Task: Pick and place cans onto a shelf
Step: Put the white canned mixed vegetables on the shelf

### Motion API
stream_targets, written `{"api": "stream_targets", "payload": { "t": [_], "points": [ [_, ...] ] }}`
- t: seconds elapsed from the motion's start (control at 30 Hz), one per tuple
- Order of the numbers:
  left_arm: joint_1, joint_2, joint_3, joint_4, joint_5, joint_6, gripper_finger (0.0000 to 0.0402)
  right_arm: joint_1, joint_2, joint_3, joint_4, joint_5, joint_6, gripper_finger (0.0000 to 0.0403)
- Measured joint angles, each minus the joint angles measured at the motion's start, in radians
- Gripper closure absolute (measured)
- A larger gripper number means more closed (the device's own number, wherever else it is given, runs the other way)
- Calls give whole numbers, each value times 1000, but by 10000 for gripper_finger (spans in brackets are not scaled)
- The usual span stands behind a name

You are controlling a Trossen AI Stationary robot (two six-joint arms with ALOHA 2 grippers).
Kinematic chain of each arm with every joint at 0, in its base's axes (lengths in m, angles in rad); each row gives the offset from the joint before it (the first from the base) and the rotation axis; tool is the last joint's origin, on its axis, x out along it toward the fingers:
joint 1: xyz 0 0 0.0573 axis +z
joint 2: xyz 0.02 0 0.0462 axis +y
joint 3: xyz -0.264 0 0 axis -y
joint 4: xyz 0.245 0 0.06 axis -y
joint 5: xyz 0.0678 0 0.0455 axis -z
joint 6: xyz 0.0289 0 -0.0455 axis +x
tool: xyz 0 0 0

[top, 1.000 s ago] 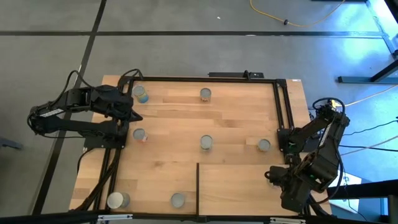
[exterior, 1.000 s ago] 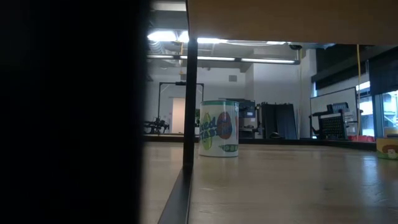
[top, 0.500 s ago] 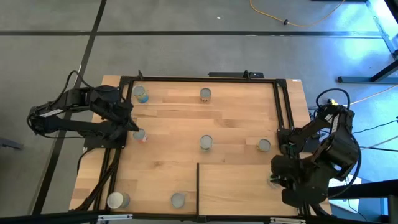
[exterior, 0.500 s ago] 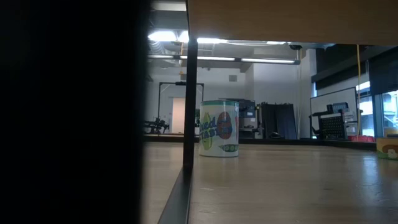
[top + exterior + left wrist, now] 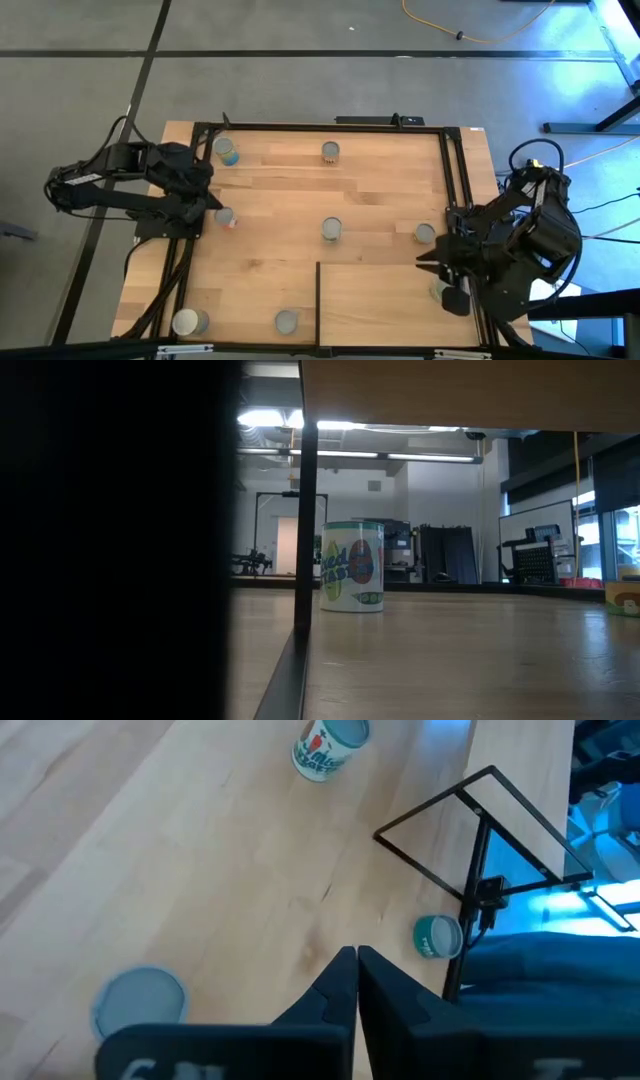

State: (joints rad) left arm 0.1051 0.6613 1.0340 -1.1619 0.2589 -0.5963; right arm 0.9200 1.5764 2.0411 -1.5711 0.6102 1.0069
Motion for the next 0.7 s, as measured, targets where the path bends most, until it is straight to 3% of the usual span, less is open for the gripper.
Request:
{"api": "stream_targets", "payload": {
  "t": [0.33,0.53,0.7],
  "points": [
    [0,12,0,70,-14,-57,332,-114,0,0,0,2,-124,338],
    [0,78,0,433,-21,84,330,-160,-1,0,0,16,-156,338],
    [0,183,0,652,-6,283,328,-191,-15,0,0,122,-148,338]
  ]
}}
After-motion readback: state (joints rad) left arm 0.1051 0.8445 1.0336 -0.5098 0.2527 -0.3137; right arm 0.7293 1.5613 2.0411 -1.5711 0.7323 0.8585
